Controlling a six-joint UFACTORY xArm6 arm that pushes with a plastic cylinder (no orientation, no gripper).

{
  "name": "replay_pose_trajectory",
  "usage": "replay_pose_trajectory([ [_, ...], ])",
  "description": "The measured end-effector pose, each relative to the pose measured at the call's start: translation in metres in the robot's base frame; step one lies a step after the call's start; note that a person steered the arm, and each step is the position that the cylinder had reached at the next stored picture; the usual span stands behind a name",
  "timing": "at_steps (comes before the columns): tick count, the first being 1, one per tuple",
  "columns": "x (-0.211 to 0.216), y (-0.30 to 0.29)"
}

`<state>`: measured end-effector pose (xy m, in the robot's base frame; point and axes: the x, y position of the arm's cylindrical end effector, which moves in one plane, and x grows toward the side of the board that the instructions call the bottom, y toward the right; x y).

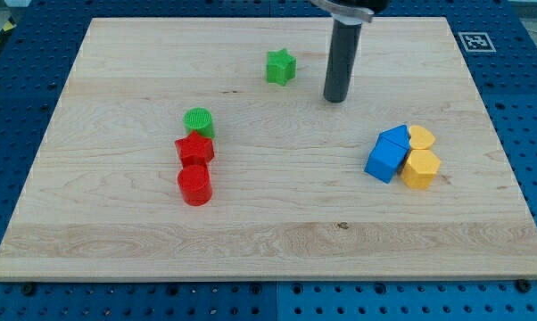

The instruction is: Move the green star right to the green circle

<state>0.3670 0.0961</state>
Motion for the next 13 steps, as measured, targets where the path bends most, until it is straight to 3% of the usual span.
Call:
replay_pose_trajectory([
  [1,-0.044,0.001],
  [2,-0.082,-0.036],
  [3,-0.090,-0.081],
  [4,-0.087,-0.095],
  [6,-0.072,-0.066],
  [9,0.015,-0.068],
  [11,-0.005,-0.124],
  [13,0.006,-0.104],
])
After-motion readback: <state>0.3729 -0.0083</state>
